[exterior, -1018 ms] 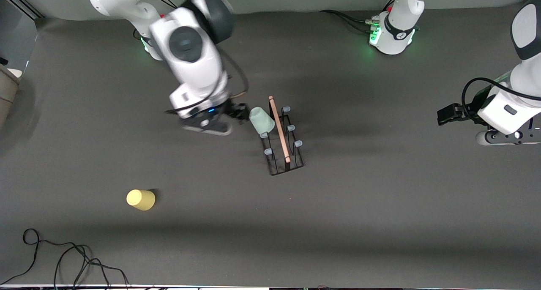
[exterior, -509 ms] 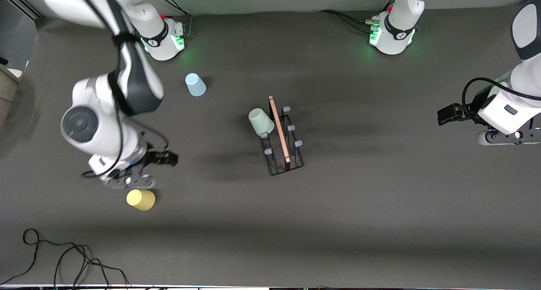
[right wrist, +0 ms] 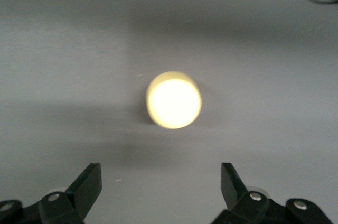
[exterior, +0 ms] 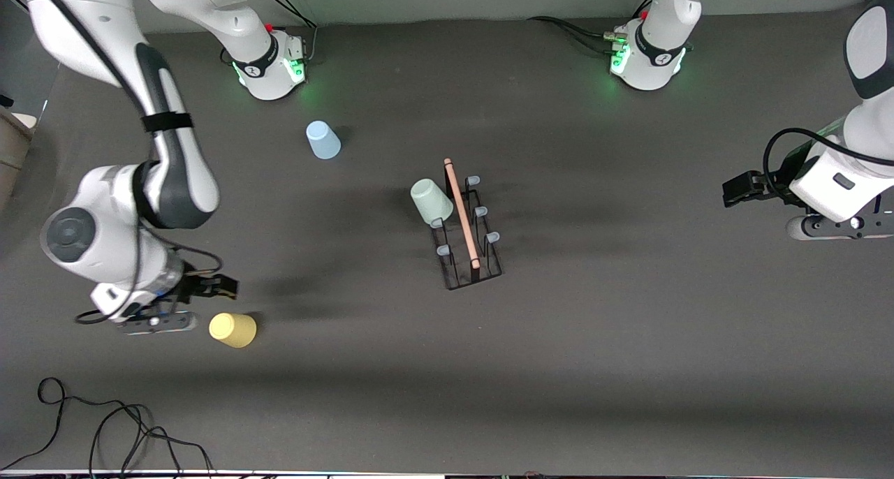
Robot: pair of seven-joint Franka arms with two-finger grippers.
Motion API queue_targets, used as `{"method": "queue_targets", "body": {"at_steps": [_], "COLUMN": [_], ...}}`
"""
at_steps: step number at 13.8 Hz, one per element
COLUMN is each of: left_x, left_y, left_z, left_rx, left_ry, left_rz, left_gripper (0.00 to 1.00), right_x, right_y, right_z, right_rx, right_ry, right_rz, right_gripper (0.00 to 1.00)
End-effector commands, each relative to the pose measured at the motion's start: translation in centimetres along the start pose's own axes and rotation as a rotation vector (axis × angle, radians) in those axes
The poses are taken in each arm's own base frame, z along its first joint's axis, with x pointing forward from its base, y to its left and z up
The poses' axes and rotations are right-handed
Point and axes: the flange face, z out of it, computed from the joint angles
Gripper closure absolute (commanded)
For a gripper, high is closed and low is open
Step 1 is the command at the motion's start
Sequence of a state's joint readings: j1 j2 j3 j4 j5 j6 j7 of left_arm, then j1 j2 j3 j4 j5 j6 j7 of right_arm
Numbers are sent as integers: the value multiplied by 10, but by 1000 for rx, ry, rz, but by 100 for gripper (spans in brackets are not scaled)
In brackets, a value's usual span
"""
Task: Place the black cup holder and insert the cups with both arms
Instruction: 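Move the right gripper to the yellow cup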
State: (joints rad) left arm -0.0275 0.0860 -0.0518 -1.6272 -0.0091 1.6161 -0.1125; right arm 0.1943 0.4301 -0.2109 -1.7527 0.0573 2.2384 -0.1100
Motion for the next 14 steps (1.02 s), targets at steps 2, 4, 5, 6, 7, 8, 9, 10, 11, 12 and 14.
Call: {"method": "queue_targets", "body": {"at_steps": [2, 4, 5, 6, 7, 8, 9, 10, 11, 12, 14], "left_x": [-7, -7, -7, -7, -7, -7, -7, -7, -7, -7, -7], "left_y": [0, 0, 0, 0, -1, 0, -1, 0, -1, 0, 0], "left_z": [-5, -5, -5, -5, -5, -5, -5, -5, -5, -6, -6], "left_rx": [0, 0, 0, 0, 0, 0, 0, 0, 0, 0, 0], "left_ry": [4, 4, 4, 2, 4, 4, 4, 4, 4, 5, 5], "left_rz": [7, 7, 7, 7, 6, 7, 6, 7, 6, 7, 7], "left_gripper": [1, 1, 1, 1, 1, 1, 1, 1, 1, 1, 1], "right_x": [31, 41, 43, 43, 42, 44, 42, 40, 39, 39, 40], "right_y": [14, 11, 8, 5, 2, 0, 0, 0, 0, -1, -3], "right_z": [24, 45, 55, 66, 76, 86, 99, 109, 112, 113, 109], "right_rx": [-18, 59, 70, 70, 73, 68, 64, 62, 62, 62, 62], "right_ry": [39, 37, 30, 19, 12, 10, 8, -2, -7, -9, -4], "right_rz": [-41, 25, 37, 40, 39, 38, 38, 38, 38, 38, 35], "right_gripper": [0, 0, 0, 0, 0, 0, 0, 0, 0, 6, 61]}}
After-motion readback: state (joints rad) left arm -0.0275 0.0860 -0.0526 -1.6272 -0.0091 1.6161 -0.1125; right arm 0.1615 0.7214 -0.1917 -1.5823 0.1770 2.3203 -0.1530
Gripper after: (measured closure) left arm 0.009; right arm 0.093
